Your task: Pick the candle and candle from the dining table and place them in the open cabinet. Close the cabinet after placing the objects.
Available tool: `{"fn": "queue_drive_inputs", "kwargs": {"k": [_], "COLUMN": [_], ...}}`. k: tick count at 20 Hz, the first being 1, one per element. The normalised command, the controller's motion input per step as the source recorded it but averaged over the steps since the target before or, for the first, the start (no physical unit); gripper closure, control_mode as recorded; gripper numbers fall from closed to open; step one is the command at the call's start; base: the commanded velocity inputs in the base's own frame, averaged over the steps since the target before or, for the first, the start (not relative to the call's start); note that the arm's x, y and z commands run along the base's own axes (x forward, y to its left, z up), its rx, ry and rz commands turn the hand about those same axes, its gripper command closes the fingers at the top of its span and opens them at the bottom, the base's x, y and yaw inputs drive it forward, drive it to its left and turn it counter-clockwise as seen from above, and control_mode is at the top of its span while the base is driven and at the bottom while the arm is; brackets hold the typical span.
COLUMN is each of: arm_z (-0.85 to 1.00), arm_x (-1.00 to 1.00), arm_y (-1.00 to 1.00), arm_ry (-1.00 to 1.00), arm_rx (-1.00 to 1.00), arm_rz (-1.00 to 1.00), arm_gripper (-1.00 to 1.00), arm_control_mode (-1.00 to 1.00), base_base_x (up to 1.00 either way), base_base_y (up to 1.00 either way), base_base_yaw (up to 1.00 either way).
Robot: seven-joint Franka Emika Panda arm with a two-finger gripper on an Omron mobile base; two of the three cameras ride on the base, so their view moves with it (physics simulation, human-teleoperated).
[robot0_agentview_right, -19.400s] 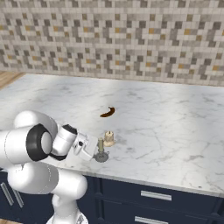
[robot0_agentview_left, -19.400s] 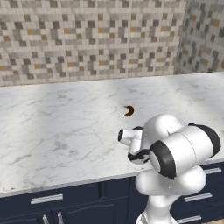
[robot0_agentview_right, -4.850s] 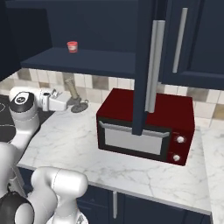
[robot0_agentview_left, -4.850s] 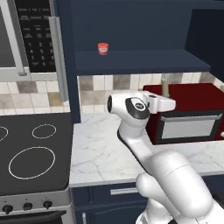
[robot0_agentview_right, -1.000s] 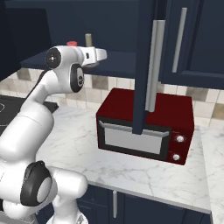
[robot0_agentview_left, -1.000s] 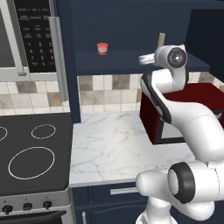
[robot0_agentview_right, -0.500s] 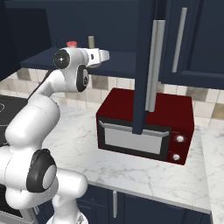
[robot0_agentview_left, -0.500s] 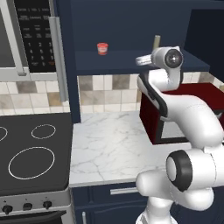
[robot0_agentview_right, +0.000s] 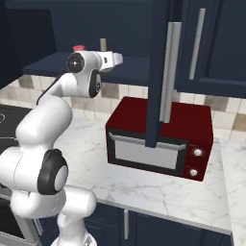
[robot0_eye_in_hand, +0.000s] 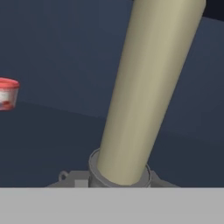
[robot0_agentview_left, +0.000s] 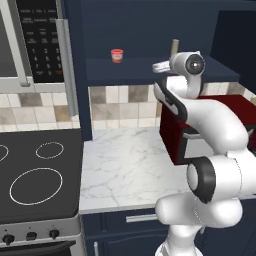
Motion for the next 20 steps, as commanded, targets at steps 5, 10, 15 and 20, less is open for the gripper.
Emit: {"fn": "queue_drive_inputs", "kwargs": {"k": [5, 10, 15, 20], "arm_z": [-0.15, -0.17, -0.20, -0.25], "arm_x": [0.42, 0.44, 0.44, 0.36], "arm_y": [0.00, 0.00, 0.00, 0.04], "arm_ry": [0.00, 0.01, 0.04, 0.02], "arm_rx": [0.00, 0.00, 0.00, 0.00], "arm_rz": [0.03, 0.03, 0.02, 0.03], "arm_gripper": [1.00, 1.00, 1.00, 1.00], "arm_control_mode": [-1.00, -1.00, -1.00, -1.00], "base_base_x": [0.00, 0.00, 0.00, 0.00], "base_base_y": [0.00, 0.00, 0.00, 0.00], "base_base_yaw": [0.00, 0.00, 0.00, 0.00]}}
